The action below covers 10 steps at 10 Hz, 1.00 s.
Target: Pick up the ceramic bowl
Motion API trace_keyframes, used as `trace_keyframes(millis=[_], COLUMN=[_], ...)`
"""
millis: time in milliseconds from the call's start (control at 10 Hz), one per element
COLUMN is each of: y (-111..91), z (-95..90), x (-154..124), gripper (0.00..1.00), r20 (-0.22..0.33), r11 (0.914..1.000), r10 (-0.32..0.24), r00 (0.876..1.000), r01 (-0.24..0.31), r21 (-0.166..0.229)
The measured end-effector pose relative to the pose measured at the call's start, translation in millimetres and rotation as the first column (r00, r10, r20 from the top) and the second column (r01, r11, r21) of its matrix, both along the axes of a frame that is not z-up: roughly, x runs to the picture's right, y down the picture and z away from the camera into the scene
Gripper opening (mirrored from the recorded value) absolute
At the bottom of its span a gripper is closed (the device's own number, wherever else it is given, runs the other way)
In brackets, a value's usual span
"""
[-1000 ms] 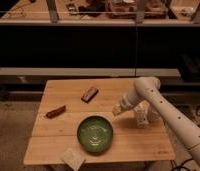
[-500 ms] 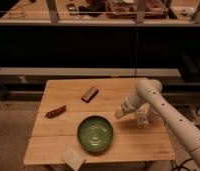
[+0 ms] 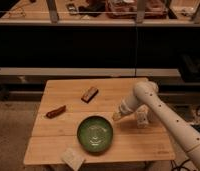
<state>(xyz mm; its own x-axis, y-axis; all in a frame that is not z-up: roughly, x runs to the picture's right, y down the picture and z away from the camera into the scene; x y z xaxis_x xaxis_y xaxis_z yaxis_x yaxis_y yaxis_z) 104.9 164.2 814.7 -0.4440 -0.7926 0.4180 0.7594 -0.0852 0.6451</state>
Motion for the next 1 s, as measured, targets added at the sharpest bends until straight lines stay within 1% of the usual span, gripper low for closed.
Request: trace_keyframes(millis=[100,300,400,700,1000], y=[-1,-3,-5,-7,-7], z=[2.8,7.1,10.7,17.3,20.2], x=[-6,-7,-6,-5,-3], gripper=[0.39,0.54,0.58,0.58,0.58], r20=[0.011,0.012,0.007,-0.006,-0.014], r11=[1.0000,1.0000,0.9999,0.9997,0.9995], r10=[-0.002,-0.003,-0.005,-0.006,-0.003], r00=[1.000,1.000,1.000,1.000,1.000], r01=[0.002,0.003,0.005,0.006,0.003], r21=[0.001,0.007,0.014,0.024,0.031])
